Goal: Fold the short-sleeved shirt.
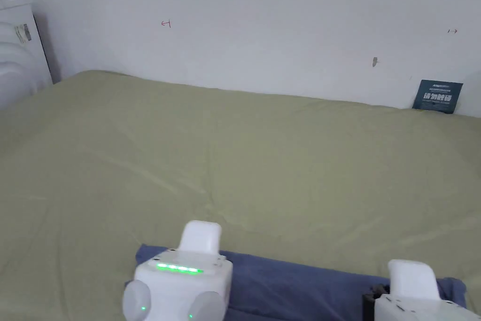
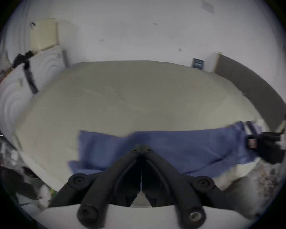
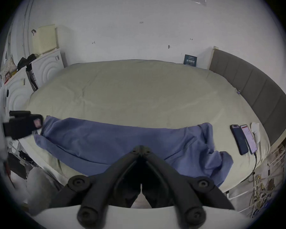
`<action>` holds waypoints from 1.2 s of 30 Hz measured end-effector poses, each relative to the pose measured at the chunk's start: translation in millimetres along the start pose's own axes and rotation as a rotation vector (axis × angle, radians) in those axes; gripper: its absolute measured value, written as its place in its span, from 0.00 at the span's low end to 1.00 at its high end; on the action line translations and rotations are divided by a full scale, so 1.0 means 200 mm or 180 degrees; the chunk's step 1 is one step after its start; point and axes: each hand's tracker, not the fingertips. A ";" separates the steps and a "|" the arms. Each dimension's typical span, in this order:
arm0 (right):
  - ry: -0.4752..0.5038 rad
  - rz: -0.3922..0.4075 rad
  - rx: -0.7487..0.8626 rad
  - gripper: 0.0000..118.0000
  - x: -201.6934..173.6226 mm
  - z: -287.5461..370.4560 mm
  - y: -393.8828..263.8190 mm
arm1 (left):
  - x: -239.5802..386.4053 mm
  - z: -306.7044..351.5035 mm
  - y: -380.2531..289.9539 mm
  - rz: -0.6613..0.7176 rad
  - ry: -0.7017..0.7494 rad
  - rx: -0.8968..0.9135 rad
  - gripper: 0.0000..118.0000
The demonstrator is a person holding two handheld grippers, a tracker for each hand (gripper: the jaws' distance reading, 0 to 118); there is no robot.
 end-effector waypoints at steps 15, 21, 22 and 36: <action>0.0016 -0.0181 -0.0229 0.01 0.14 -0.11 0.06 | -1.01 -0.44 0.16 0.1156 -0.1266 -0.1013 0.99; 0.0048 -0.0206 -0.0171 0.01 0.16 -0.05 0.13 | -0.95 -0.64 0.01 0.1486 -0.1747 -0.1524 0.99; 0.0061 -0.0228 -0.0135 0.01 0.18 -0.03 0.14 | -0.96 -0.67 -0.02 0.1603 -0.1797 -0.1517 1.00; 0.0273 -0.0429 0.0017 0.01 0.18 0.00 0.21 | -0.90 -0.70 0.03 0.1685 -0.2041 -0.1526 0.05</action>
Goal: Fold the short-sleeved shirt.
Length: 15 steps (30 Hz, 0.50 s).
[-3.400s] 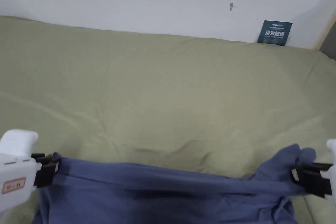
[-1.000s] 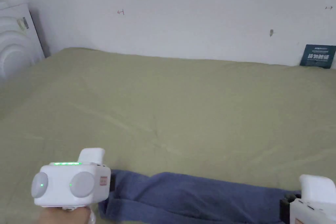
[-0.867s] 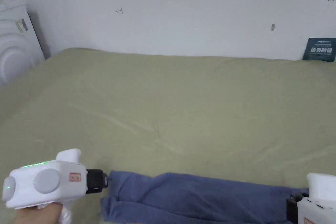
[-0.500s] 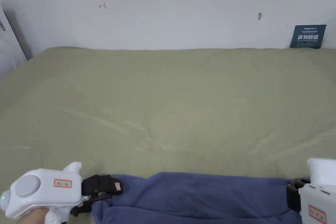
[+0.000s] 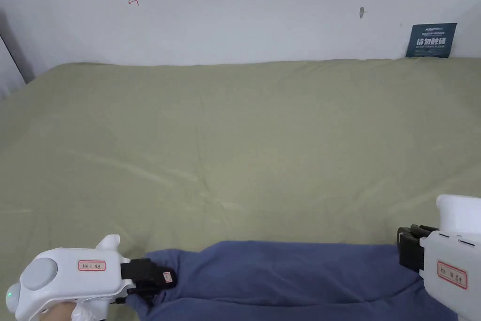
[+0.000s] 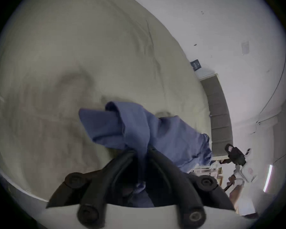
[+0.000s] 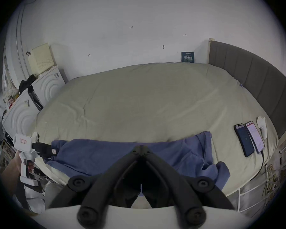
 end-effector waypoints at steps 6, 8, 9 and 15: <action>-0.0082 0.0009 0.0043 0.01 0.06 0.05 -0.01 | 0.32 0.08 -0.07 -0.0523 -0.0008 0.0146 0.05; -0.0159 0.0046 0.0041 0.01 0.07 0.05 -0.01 | 0.47 0.08 -0.10 -0.0645 -0.0054 0.0186 0.05; -0.0184 0.0054 0.0035 0.01 0.07 0.05 -0.01 | 0.54 0.05 -0.11 -0.0648 -0.0035 0.0168 0.05; -0.0196 0.0006 0.0008 0.01 0.11 0.08 -0.04 | 0.99 -0.22 -0.35 -0.0794 -0.0241 -0.0127 0.05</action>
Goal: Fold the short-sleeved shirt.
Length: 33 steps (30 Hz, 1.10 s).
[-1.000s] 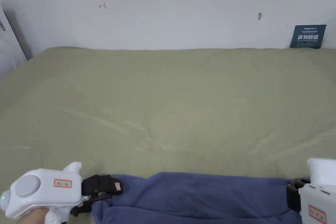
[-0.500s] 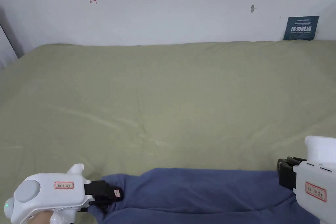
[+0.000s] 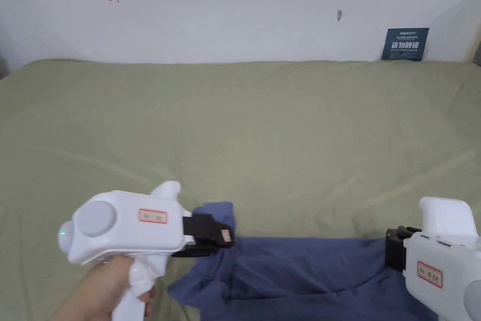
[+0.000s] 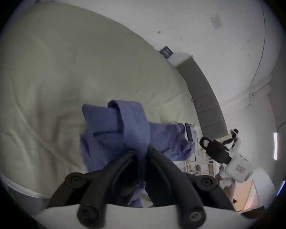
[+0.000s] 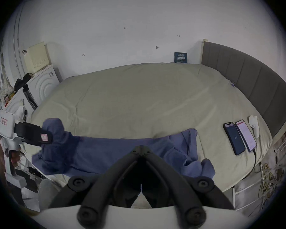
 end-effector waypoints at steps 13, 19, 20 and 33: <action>-0.0043 -0.0141 -0.0007 0.01 0.11 0.05 -0.01 | -0.23 -0.24 0.06 0.0336 -0.0586 0.0128 1.00; 0.0033 -0.0137 0.0032 0.01 0.11 0.06 -0.02 | -0.34 -0.26 -0.12 0.0057 -0.0217 0.0091 0.00; 0.0044 -0.0131 0.0033 0.01 0.11 0.06 -0.02 | -0.36 -0.29 -0.14 -0.0028 -0.0098 0.0060 0.00; 0.0051 -0.0024 0.0122 0.01 0.09 0.14 -0.01 | -0.20 -0.84 -0.37 0.0529 -0.0753 -0.0124 0.00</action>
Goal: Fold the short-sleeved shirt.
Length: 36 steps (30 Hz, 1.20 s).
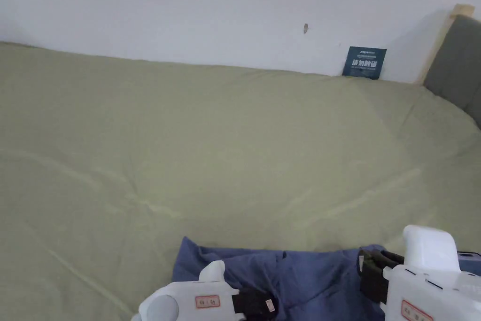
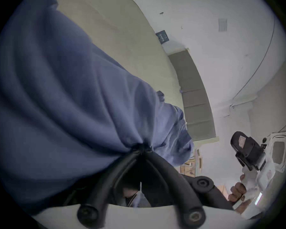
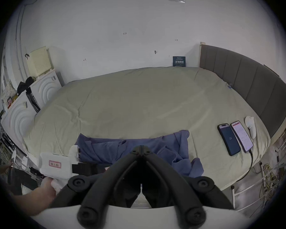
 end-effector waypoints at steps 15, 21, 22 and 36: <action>0.0090 0.0015 -0.0051 0.01 -0.05 -0.06 0.01 | -0.12 0.81 0.24 -0.0263 0.0259 0.0215 1.00; 0.0111 0.0040 -0.0016 0.01 -0.04 0.01 0.02 | -0.38 0.78 0.23 0.0176 -0.0329 0.0357 1.00; 0.0099 0.0040 -0.0008 0.01 -0.04 0.01 0.02 | -0.40 0.77 0.24 0.0162 -0.0404 0.0419 1.00; 0.0096 -0.0032 -0.0016 0.01 -0.04 0.03 0.00 | -0.21 0.58 0.10 0.0259 0.0014 0.0186 0.08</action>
